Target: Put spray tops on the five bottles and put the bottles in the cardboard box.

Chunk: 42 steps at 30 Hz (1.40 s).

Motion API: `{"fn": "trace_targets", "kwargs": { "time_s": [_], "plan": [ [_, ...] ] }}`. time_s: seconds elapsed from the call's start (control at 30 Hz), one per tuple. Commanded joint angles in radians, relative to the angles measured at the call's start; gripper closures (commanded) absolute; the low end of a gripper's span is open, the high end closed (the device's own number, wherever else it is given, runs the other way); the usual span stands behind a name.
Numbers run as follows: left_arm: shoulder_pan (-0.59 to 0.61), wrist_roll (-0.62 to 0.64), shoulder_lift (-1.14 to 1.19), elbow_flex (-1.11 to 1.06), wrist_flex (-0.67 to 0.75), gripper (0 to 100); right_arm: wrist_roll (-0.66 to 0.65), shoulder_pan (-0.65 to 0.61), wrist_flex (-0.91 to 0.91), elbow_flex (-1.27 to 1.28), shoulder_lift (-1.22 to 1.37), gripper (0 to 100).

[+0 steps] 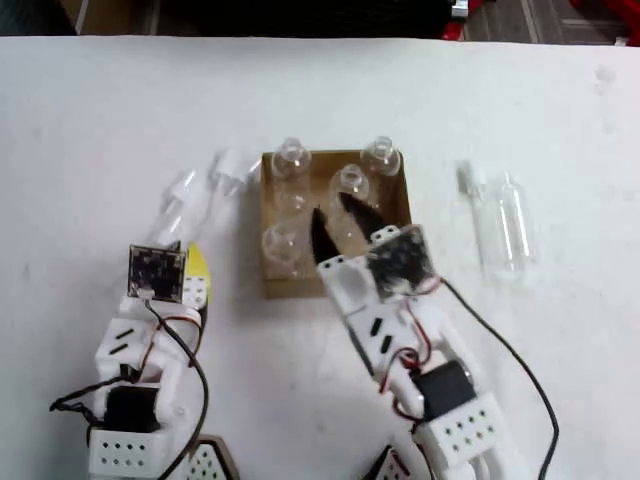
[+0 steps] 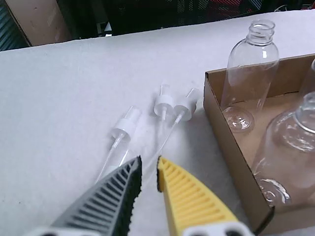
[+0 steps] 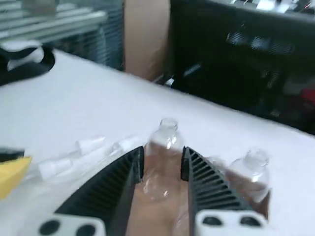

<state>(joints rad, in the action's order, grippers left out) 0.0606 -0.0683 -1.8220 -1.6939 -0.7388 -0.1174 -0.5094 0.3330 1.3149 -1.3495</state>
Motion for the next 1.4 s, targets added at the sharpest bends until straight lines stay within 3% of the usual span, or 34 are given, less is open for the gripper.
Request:
{"fn": "trace_targets", "kwargs": {
  "time_s": [0.0, 0.1, 0.47, 0.8, 1.37],
  "plan": [
    [-0.010, -0.008, -0.008, 0.002, 0.025, 94, 0.005, 0.064, 0.007, 0.000, -0.137, 89.6],
    [-0.010, -0.008, -0.008, 0.002, 0.025, 94, 0.005, 0.108, 0.022, 0.011, -0.209, 89.6],
    [-0.010, -0.008, -0.008, 0.002, 0.025, 94, 0.011, 0.409, 0.346, 0.095, -0.450, 89.6],
    [-0.005, -0.008, -0.008, 0.002, 0.018, 94, 0.005, 0.420, 0.206, 0.327, -0.437, 89.5],
    [-0.008, -0.008, -0.007, 0.002, 0.015, 94, 0.011, 0.418, 0.185, 0.348, -0.437, 89.3]
  ]
}}
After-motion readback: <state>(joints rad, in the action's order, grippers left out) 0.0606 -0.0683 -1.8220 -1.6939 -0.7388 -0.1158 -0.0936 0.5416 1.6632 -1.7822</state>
